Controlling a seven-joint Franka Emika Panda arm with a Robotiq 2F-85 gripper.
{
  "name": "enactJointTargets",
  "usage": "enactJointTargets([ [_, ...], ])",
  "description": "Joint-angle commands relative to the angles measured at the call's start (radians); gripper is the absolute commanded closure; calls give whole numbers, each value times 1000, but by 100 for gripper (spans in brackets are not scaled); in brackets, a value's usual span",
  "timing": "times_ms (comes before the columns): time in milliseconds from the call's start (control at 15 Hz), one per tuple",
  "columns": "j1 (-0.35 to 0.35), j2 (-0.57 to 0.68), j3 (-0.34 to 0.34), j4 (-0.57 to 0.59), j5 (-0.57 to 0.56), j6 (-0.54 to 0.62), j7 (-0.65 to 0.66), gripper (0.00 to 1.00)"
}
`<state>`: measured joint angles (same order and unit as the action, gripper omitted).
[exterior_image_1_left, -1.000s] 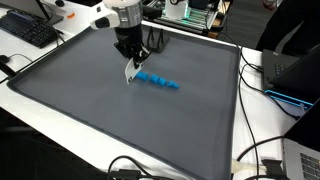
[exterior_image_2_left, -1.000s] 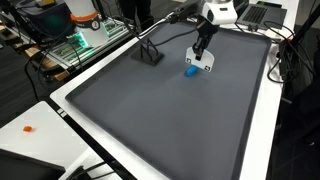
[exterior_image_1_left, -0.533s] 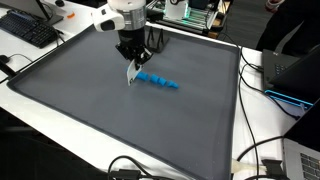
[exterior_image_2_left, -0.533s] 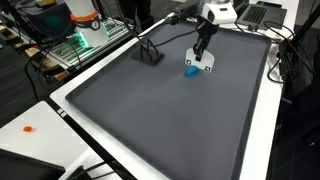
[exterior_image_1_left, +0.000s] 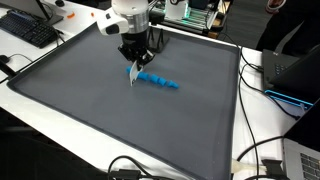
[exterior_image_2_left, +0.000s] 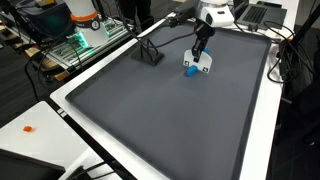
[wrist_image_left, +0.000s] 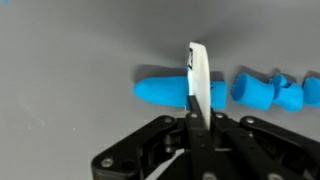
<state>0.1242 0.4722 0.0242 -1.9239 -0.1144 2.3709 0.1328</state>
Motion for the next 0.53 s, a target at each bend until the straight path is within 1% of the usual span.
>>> enactJointTargets([
  [0,-7,22,15,-38,24,11,-23,99],
  [333,-17,15,31,-32,93,-12,-8,99],
  [467,-10,12,22,-31,90,-22,-1,99],
])
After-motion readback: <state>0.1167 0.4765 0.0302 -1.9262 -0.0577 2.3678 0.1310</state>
